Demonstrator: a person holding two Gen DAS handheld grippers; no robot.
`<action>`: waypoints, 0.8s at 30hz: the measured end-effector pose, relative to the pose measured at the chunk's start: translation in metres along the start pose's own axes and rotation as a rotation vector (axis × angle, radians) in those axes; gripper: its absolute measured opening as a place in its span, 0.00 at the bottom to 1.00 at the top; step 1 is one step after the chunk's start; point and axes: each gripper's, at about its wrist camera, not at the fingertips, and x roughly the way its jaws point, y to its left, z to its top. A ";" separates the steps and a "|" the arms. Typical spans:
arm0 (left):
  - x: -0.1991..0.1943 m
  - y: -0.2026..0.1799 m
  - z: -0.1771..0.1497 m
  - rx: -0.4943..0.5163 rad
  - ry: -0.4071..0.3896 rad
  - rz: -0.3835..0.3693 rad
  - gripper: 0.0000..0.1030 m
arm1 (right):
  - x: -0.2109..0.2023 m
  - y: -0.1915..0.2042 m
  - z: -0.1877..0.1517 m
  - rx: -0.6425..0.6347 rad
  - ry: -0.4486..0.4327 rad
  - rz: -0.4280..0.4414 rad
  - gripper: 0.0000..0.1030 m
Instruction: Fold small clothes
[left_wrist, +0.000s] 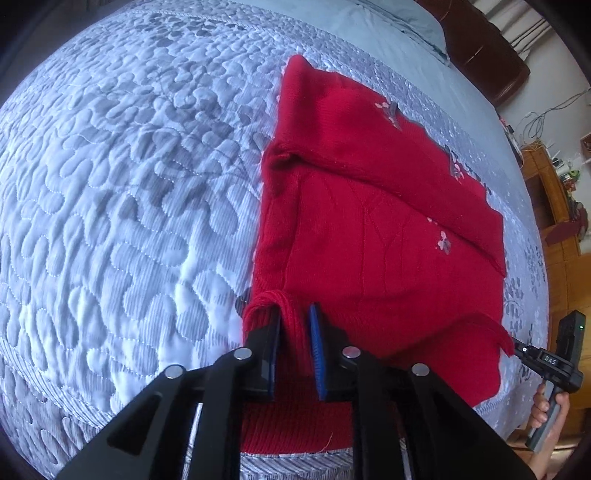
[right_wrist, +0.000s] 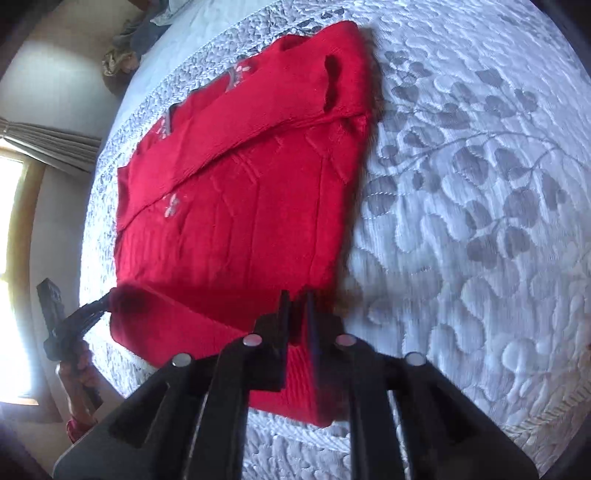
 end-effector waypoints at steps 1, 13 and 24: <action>-0.004 0.002 0.000 -0.003 -0.002 -0.013 0.33 | -0.003 -0.001 0.001 -0.002 -0.013 -0.004 0.31; -0.072 -0.010 -0.012 0.325 -0.211 0.119 0.54 | -0.062 0.009 -0.014 -0.187 -0.112 0.060 0.32; -0.018 -0.036 -0.003 0.457 -0.143 0.170 0.54 | -0.025 0.028 0.001 -0.229 -0.058 0.046 0.39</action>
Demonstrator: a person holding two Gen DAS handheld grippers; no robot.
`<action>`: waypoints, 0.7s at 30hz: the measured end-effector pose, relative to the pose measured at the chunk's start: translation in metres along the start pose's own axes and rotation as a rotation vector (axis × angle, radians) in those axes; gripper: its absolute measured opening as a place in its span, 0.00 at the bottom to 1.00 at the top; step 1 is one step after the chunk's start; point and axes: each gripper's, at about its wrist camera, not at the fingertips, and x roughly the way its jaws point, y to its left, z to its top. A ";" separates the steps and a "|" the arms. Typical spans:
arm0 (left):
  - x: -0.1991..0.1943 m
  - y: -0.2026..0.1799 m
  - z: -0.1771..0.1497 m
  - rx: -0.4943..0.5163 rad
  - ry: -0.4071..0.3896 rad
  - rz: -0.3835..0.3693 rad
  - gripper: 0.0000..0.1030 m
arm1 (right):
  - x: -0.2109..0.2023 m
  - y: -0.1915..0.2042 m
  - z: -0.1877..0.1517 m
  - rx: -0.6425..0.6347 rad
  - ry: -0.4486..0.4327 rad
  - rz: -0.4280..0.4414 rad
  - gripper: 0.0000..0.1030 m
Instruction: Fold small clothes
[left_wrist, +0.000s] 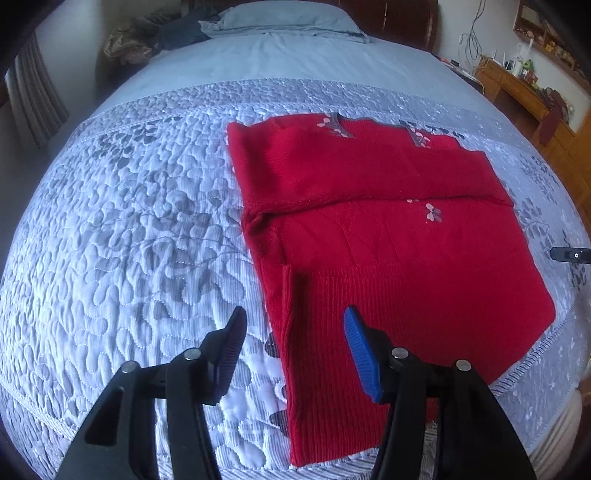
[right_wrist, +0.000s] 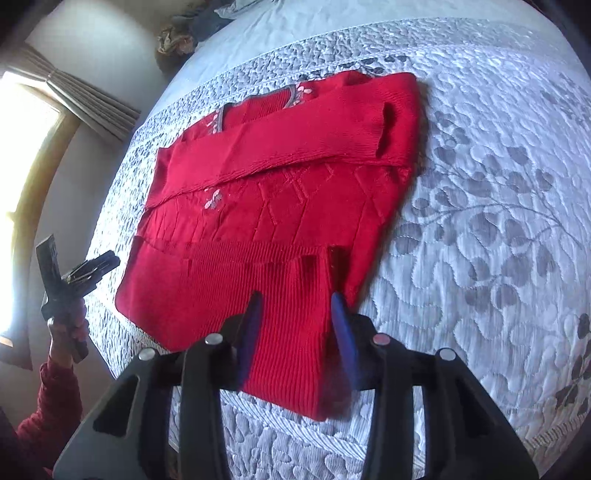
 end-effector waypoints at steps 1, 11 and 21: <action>0.005 -0.002 0.002 0.007 0.006 -0.004 0.54 | 0.002 0.001 0.001 -0.008 0.002 -0.002 0.40; 0.039 -0.010 0.014 0.009 0.069 -0.070 0.25 | 0.027 0.001 0.020 -0.034 0.038 -0.019 0.46; 0.043 -0.001 0.013 -0.044 0.065 -0.134 0.02 | 0.057 -0.007 0.025 -0.078 0.102 -0.070 0.53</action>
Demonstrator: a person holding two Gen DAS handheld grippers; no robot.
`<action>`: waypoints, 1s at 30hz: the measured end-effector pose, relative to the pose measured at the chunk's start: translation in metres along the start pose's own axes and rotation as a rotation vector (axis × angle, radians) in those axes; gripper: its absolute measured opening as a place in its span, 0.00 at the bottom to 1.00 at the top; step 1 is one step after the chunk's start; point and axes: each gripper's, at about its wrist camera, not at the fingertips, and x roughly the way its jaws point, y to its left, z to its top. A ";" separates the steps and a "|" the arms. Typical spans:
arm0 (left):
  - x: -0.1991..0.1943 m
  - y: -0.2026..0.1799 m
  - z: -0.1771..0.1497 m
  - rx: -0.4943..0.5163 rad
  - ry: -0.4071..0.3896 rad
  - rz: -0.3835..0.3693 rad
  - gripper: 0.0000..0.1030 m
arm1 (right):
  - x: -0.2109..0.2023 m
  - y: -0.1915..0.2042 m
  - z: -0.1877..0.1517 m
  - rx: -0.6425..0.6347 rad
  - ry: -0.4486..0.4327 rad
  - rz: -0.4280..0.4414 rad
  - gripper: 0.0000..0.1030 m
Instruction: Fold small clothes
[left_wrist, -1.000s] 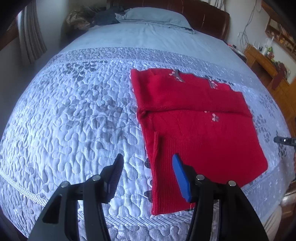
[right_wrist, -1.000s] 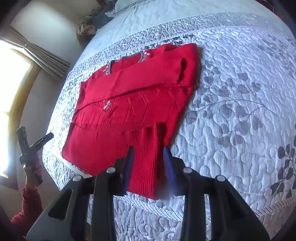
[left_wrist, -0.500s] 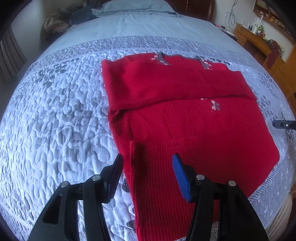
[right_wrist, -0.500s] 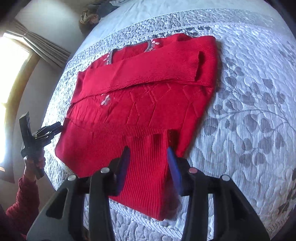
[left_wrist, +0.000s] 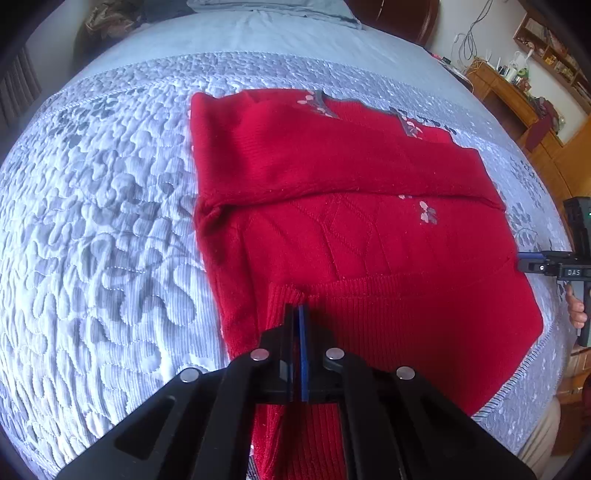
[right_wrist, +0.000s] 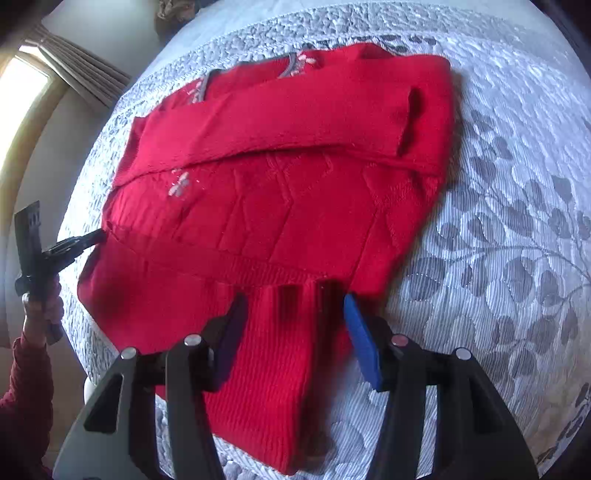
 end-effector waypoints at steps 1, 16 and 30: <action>0.001 0.000 0.000 0.003 0.002 0.004 0.02 | 0.002 0.000 -0.001 -0.002 0.004 0.005 0.53; -0.002 -0.003 0.001 -0.004 -0.004 0.062 0.02 | -0.011 0.015 -0.019 -0.101 -0.045 0.028 0.04; -0.076 0.002 0.004 -0.099 -0.198 0.025 0.01 | -0.067 0.001 -0.035 -0.016 -0.184 0.152 0.03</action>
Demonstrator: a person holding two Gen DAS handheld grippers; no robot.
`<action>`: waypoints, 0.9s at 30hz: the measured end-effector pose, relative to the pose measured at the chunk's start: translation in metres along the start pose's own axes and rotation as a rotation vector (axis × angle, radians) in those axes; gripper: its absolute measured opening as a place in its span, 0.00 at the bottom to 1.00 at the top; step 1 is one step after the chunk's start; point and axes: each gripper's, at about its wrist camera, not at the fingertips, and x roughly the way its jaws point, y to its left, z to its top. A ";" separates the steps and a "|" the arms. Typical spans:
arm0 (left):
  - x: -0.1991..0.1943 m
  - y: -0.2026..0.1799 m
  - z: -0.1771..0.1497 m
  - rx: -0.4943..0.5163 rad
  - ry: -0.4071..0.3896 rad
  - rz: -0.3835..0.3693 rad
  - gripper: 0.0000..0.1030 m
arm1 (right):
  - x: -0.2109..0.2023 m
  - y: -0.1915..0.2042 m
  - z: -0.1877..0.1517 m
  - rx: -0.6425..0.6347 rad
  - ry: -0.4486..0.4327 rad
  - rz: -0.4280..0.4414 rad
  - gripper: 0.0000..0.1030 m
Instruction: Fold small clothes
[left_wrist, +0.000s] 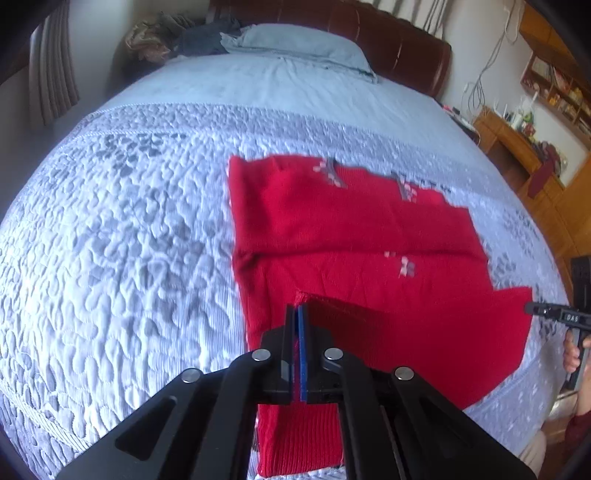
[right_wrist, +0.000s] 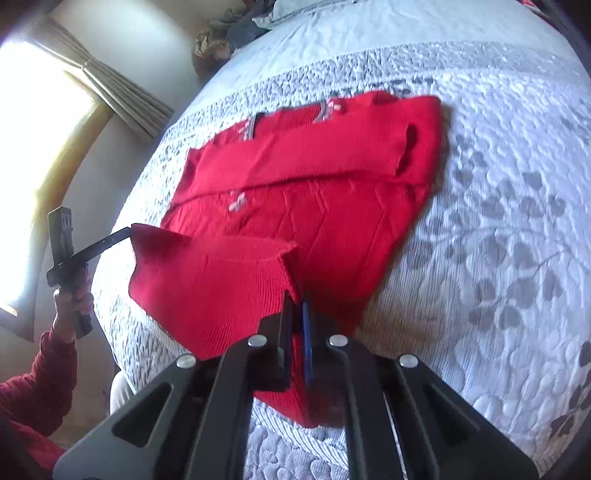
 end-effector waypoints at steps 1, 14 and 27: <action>-0.001 0.000 0.006 -0.004 -0.006 -0.004 0.01 | -0.003 0.001 0.005 0.000 -0.008 0.000 0.03; 0.022 -0.001 0.131 -0.054 -0.122 0.070 0.01 | -0.033 -0.003 0.116 -0.026 -0.135 -0.078 0.03; 0.172 0.032 0.177 -0.106 0.038 0.253 0.00 | 0.092 -0.086 0.224 0.135 -0.012 -0.272 0.03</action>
